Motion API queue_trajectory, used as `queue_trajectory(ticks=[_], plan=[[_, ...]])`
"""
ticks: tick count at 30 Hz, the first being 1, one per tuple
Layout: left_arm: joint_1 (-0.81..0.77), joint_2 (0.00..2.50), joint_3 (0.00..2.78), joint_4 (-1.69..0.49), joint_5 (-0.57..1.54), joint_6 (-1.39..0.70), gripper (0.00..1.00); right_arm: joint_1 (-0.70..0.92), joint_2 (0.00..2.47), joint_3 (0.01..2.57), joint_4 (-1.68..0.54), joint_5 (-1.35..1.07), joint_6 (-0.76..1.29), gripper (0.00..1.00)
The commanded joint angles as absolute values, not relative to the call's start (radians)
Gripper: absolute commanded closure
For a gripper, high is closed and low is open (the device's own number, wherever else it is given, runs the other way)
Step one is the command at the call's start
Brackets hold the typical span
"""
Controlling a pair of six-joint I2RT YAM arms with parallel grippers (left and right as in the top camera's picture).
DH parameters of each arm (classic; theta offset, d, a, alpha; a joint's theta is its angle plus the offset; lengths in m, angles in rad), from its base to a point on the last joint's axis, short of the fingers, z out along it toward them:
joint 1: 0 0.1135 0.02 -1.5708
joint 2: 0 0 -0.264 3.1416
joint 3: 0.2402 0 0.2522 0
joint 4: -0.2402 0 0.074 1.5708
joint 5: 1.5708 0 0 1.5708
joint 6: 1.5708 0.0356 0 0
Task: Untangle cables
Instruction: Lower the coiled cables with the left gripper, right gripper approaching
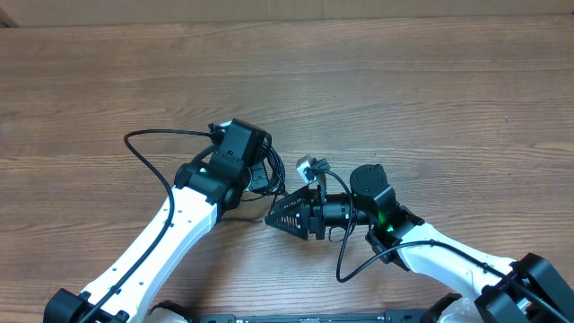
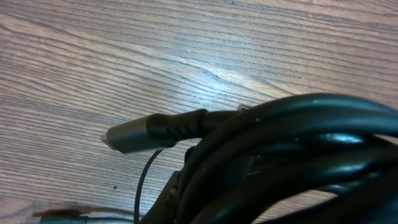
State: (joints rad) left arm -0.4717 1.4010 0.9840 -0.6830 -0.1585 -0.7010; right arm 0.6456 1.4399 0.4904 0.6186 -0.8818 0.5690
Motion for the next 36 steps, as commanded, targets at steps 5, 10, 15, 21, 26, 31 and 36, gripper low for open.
queue_trajectory(ticks=[5,10,15,21,26,31,36], plan=[[-0.476,1.4,0.985,-0.69,-0.109,-0.48,0.92,0.546,1.432,0.521,0.581,-0.906,0.473,0.48],[-0.476,1.402,0.984,-0.707,0.001,-0.396,0.58,0.374,1.432,0.542,0.441,-0.951,0.474,0.46],[-0.475,1.422,0.984,-0.707,-0.008,-0.432,0.0,0.312,1.432,0.542,0.317,-0.97,0.459,0.41],[-0.472,1.453,0.984,-0.711,0.005,-0.665,0.17,0.299,1.432,0.542,0.239,-0.874,0.435,0.4],[-0.472,1.515,0.984,-0.707,0.06,-0.97,0.27,0.278,1.432,0.542,0.211,-0.8,0.434,0.4],[-0.472,1.618,0.984,-0.688,0.128,-1.147,0.33,0.259,1.433,0.542,0.165,-0.776,0.41,0.39],[-0.472,1.709,0.984,-0.606,0.2,-1.149,0.4,0.26,1.433,0.542,0.096,-0.708,0.409,0.38]])
